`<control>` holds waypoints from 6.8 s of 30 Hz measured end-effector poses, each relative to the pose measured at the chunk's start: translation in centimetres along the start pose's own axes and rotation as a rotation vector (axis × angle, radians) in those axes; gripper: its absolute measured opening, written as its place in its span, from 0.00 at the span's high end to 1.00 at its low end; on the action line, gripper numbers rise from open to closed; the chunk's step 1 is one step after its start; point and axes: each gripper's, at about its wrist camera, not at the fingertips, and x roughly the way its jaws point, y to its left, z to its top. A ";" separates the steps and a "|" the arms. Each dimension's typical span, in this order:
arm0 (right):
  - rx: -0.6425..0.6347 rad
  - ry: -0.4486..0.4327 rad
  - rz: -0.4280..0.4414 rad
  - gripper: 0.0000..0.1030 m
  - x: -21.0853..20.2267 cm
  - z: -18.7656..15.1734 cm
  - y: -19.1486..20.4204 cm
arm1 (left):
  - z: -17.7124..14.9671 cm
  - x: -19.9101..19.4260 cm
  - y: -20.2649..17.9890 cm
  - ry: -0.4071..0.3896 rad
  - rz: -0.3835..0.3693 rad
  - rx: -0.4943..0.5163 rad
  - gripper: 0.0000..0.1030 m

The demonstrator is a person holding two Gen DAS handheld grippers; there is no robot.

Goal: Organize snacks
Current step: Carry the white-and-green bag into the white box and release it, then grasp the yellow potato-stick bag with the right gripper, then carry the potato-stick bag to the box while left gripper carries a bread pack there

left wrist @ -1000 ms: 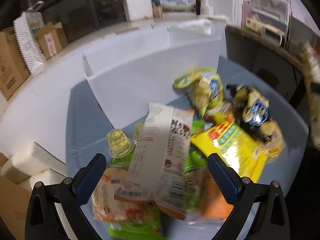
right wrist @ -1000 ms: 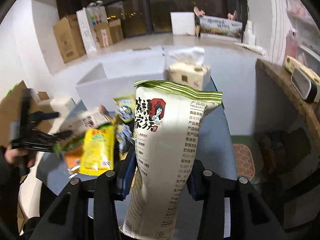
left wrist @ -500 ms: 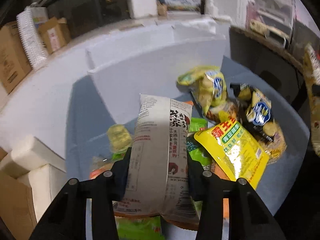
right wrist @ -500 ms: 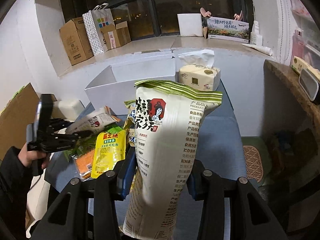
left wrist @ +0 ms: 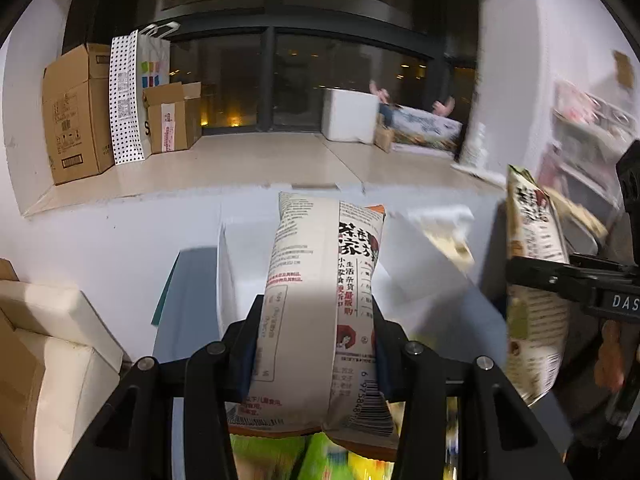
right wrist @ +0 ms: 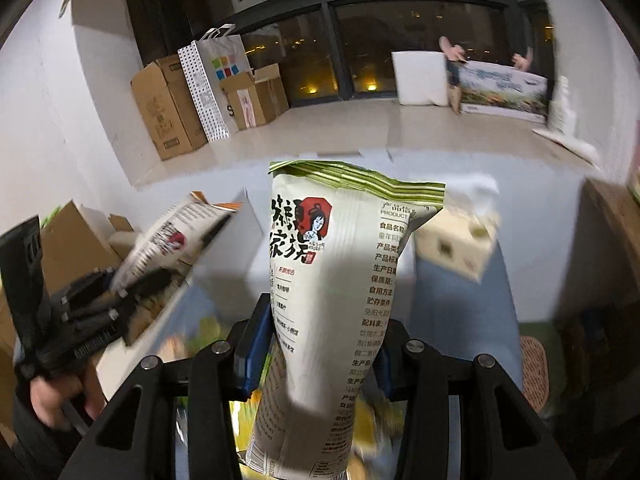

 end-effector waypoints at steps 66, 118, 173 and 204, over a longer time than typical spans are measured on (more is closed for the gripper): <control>-0.018 0.278 -0.082 0.00 12.6 -8.8 0.8 | -15.0 -12.4 1.5 0.028 -0.017 -0.102 0.00; -0.034 -0.062 0.106 0.41 -6.8 -12.7 3.8 | -17.2 2.7 7.9 0.358 -0.007 0.004 0.46; 0.129 0.136 -0.001 0.26 13.5 7.1 -4.1 | 5.6 13.8 1.4 0.185 -0.024 -0.011 0.36; -0.033 -0.066 0.104 0.00 -2.2 -3.7 -1.1 | -3.6 -1.7 -0.5 0.101 -0.136 -0.040 0.00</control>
